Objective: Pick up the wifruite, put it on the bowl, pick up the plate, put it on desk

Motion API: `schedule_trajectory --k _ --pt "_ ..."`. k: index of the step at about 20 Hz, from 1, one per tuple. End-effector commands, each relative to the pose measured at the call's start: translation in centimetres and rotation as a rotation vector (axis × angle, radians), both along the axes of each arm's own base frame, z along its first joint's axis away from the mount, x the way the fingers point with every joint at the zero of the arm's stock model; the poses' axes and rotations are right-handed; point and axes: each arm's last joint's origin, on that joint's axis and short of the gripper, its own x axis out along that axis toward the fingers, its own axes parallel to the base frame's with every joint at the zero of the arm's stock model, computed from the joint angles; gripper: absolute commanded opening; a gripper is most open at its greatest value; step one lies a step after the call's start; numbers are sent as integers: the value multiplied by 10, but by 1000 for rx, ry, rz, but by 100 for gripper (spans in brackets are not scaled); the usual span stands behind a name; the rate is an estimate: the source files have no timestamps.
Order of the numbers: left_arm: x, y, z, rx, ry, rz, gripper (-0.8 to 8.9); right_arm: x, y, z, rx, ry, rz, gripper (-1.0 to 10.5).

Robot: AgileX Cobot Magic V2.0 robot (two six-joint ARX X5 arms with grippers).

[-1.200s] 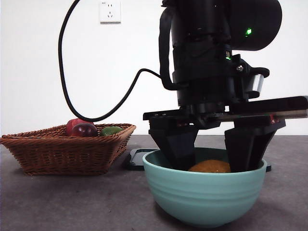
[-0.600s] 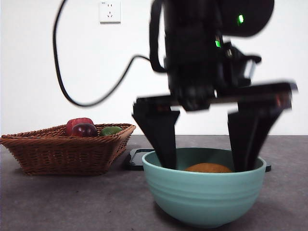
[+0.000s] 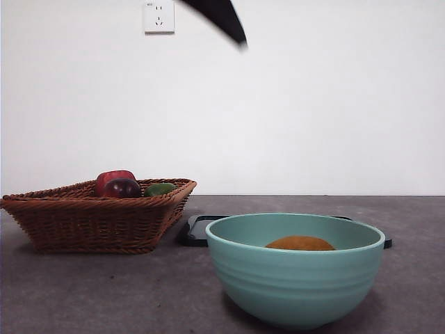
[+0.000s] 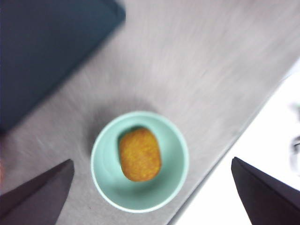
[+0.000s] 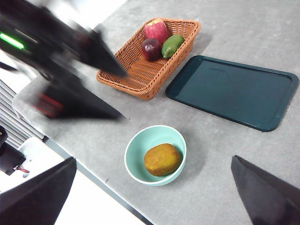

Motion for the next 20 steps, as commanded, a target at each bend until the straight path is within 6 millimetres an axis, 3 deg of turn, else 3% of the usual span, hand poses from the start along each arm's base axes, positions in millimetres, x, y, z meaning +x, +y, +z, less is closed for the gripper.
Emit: schedule_trajectory --k 1,5,8,15,20 --pt "-16 23 34 -97 -74 -30 594 -2 0 5 0 -36 6 566" --pt "-45 79 76 -229 -178 -52 594 -2 0 5 0 -36 6 566" --pt "-61 115 90 -234 -259 -10 593 -2 0 5 2 -33 5 567" --pt "-85 164 84 -220 -266 12 593 -2 0 5 5 -30 3 567" --pt "-96 185 58 -266 -294 38 593 -2 0 5 9 -25 0 567"
